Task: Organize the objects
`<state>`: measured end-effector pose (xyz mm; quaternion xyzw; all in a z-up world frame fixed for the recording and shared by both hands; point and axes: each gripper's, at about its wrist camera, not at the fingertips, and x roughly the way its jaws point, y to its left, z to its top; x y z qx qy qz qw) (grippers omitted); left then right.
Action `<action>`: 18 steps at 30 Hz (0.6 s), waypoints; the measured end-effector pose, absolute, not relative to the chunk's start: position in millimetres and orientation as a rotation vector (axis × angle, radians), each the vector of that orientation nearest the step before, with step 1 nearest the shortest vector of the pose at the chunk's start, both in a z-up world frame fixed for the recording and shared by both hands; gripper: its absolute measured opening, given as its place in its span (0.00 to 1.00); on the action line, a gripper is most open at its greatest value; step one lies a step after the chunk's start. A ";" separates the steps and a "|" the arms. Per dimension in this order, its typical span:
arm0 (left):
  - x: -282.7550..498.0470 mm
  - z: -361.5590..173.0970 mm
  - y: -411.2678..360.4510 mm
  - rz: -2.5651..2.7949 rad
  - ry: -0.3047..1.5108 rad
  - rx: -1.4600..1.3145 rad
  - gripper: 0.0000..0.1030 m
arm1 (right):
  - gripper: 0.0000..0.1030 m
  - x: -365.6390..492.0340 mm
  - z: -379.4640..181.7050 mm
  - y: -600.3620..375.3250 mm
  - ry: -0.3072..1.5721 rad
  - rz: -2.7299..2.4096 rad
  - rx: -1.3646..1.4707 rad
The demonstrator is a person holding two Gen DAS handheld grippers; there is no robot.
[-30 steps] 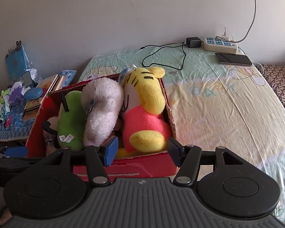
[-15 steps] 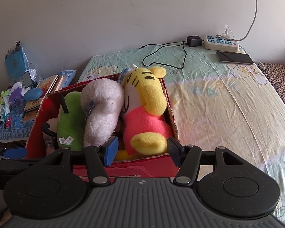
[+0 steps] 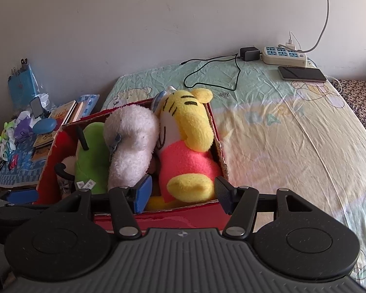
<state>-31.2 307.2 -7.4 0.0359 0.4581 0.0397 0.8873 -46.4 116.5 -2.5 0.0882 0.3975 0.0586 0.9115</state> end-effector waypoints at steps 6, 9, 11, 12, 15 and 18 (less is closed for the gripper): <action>-29.9 -7.6 309.2 0.084 0.952 0.071 0.95 | 0.59 -46.4 -3.1 117.3 0.814 0.128 0.183; -29.7 -8.0 311.0 0.085 0.946 0.065 0.95 | 0.59 -46.6 -3.0 118.3 0.811 0.135 0.181; -29.1 -8.4 312.1 0.088 0.945 0.062 0.95 | 0.59 -46.5 -2.9 118.7 0.810 0.137 0.177; -28.6 -8.8 312.5 0.091 0.946 0.063 0.95 | 0.59 -46.5 -2.9 119.0 0.810 0.138 0.177; -28.3 -9.5 314.4 0.093 0.948 0.055 0.95 | 0.58 -46.3 -3.5 118.6 0.812 0.144 0.182; -28.2 -9.4 315.0 0.096 0.948 0.056 0.95 | 0.58 -46.6 -2.7 119.3 0.811 0.150 0.183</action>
